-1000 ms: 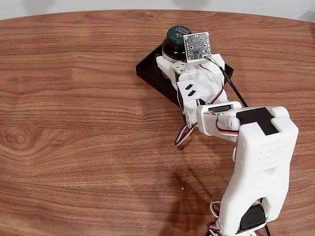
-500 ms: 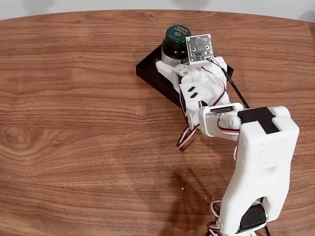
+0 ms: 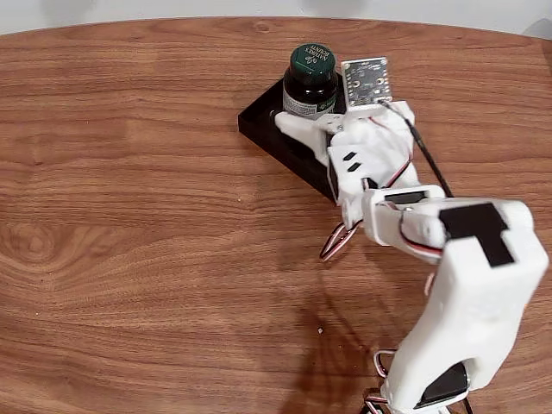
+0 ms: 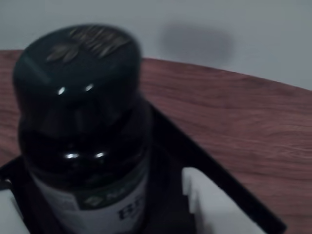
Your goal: Pick up the pill bottle and place it in the black box.
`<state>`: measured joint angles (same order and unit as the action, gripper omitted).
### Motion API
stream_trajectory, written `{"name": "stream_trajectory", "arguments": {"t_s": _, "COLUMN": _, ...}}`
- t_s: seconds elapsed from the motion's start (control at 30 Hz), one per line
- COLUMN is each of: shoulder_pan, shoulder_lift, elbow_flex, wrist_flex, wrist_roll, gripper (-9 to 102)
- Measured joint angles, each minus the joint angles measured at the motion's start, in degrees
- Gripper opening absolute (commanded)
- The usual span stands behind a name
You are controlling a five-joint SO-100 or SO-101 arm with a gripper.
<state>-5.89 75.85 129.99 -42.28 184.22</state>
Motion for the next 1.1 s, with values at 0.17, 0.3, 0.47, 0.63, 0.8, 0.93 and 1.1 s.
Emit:
{"name": "stream_trajectory", "arguments": {"t_s": 0.17, "shoulder_pan": 0.7, "shoulder_lift": 7.3, "elbow_flex": 3.3, "wrist_flex": 4.2, "wrist_roll": 0.0, "gripper": 42}}
{"name": "stream_trajectory", "arguments": {"t_s": 0.3, "shoulder_pan": 2.5, "shoulder_lift": 14.3, "elbow_flex": 5.9, "wrist_flex": 9.3, "wrist_roll": 0.0, "gripper": 42}}
{"name": "stream_trajectory", "arguments": {"t_s": 0.47, "shoulder_pan": 5.6, "shoulder_lift": 25.0, "elbow_flex": 9.8, "wrist_flex": 17.8, "wrist_roll": 0.0, "gripper": 42}}
{"name": "stream_trajectory", "arguments": {"t_s": 0.63, "shoulder_pan": 8.9, "shoulder_lift": 37.2, "elbow_flex": 16.2, "wrist_flex": 25.0, "wrist_roll": -0.1, "gripper": 41}}
{"name": "stream_trajectory", "arguments": {"t_s": 0.8, "shoulder_pan": 11.0, "shoulder_lift": 50.6, "elbow_flex": 24.3, "wrist_flex": 30.3, "wrist_roll": -1.1, "gripper": 39}}
{"name": "stream_trajectory", "arguments": {"t_s": 0.93, "shoulder_pan": 11.2, "shoulder_lift": 59.5, "elbow_flex": 28.3, "wrist_flex": 34.8, "wrist_roll": -1.1, "gripper": 37}}
{"name": "stream_trajectory", "arguments": {"t_s": 1.1, "shoulder_pan": 11.4, "shoulder_lift": 71.5, "elbow_flex": 33.0, "wrist_flex": 45.4, "wrist_roll": -2.5, "gripper": 33}}
